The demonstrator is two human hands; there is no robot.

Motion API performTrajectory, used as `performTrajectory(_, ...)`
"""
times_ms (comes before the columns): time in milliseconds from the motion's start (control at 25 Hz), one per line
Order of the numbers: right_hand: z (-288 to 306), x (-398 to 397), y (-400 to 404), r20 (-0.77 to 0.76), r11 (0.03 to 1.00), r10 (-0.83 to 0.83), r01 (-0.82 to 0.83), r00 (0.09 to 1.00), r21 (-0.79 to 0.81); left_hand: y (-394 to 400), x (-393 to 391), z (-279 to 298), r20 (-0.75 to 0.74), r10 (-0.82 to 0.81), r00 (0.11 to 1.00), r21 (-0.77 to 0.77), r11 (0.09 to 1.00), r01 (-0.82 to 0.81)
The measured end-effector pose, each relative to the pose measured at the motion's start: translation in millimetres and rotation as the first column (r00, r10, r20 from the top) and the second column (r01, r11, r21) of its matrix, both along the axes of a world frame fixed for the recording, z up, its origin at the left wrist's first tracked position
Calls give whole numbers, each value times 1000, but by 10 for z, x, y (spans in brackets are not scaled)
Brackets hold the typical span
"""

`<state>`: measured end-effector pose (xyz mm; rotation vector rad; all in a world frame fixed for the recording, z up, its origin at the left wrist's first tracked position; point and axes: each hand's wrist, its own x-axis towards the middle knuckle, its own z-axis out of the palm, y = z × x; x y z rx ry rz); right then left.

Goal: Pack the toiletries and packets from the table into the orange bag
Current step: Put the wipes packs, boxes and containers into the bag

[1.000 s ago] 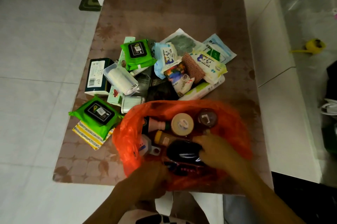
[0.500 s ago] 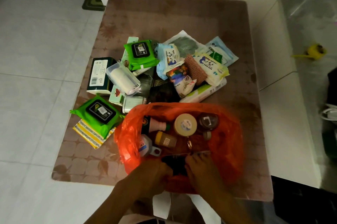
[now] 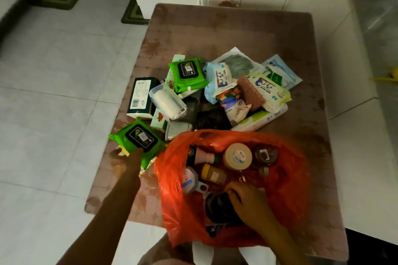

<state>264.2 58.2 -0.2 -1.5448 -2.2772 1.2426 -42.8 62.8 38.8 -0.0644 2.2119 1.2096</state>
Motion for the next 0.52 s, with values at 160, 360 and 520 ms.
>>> performTrajectory(160, 51, 230, -33, 46, 994, -79, 82, 996, -69, 135, -357, -462, 359, 38, 933, -25, 999, -31)
performTrajectory(360, 151, 492, -164, 119, 973, -194, 206, 974, -99, 331, -504, -764, 518, -29, 855, 75, 997, -12)
performTrajectory(520, 392, 347, -133, 15, 934, -319, 317, 948, -166, 173, -389, -192, 450, -69, 890, 371, 921, -116)
